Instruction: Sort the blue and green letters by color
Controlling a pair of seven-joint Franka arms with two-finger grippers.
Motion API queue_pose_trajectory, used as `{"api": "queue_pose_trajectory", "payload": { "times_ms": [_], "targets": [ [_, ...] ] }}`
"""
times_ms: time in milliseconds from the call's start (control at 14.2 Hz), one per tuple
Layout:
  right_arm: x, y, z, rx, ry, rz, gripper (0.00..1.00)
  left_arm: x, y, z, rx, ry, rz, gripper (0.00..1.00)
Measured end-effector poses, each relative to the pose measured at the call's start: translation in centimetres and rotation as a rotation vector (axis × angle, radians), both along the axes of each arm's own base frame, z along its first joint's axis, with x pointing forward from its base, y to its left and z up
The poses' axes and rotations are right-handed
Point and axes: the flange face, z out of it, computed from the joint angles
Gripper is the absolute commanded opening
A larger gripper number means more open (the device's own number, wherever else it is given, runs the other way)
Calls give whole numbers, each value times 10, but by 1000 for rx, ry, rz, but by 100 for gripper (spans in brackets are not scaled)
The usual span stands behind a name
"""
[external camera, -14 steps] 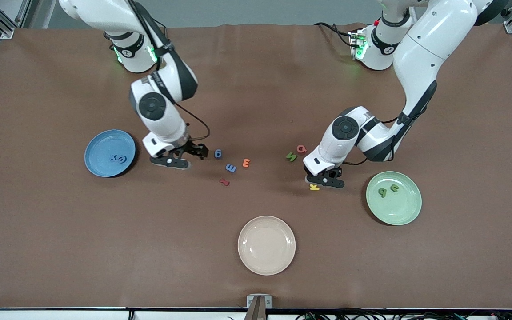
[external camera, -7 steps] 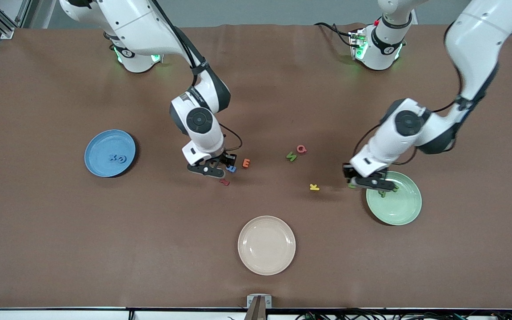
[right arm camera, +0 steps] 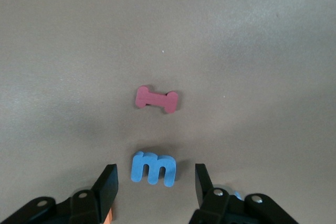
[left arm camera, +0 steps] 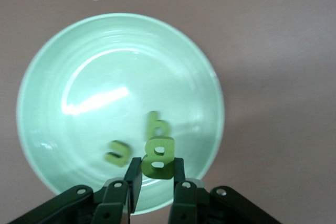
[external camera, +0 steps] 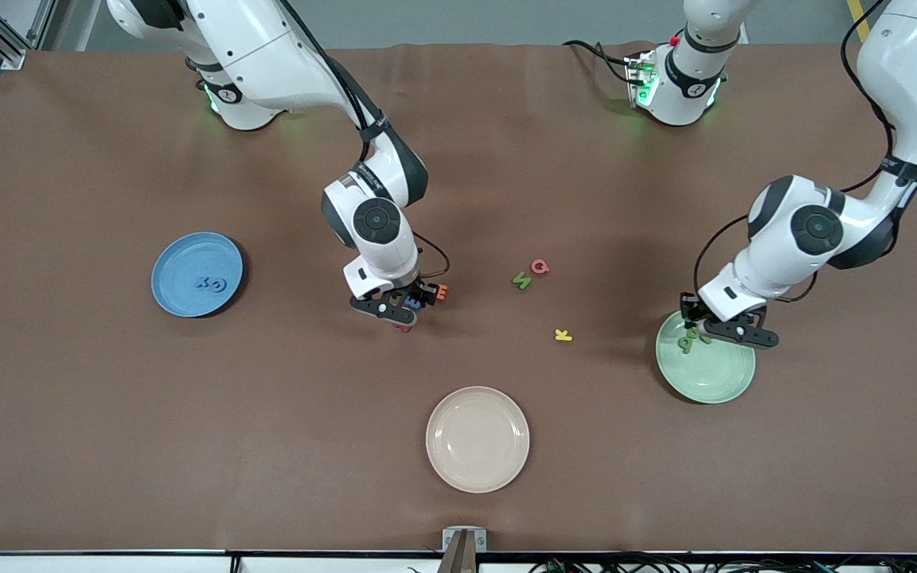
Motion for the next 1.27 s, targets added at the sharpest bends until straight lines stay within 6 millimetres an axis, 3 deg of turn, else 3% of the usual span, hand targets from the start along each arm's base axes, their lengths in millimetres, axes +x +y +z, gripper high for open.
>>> {"api": "queue_pose_trajectory", "payload": {
  "times_ms": [212, 353, 424, 495, 565, 636, 1060, 1272],
  "targets": [
    [-5, 5, -7, -6, 8, -23, 68, 7, 44, -2, 8, -10, -60, 1],
    [-8, 8, -10, -8, 11, -29, 68, 12, 62, -6, 7, -14, -91, 9],
    [-9, 9, -10, -9, 12, -33, 68, 15, 65, -7, 4, -18, -103, 22],
    [-9, 8, -12, -11, 13, -35, 68, 19, 66, -7, 0, -22, -111, 42],
    [-9, 8, -14, -13, 15, -35, 68, 21, 65, -7, -4, -26, -116, 86],
    [-10, 8, -17, -16, 18, -36, 67, 24, 64, -6, -6, -31, -119, 100],
    [-5, 10, -18, -13, 12, -43, 64, 29, 55, -2, 2, -42, -140, 100],
    [-1, 10, -18, -12, 6, -47, 61, 29, 30, 3, 5, -11, -124, 100]
  ]
}}
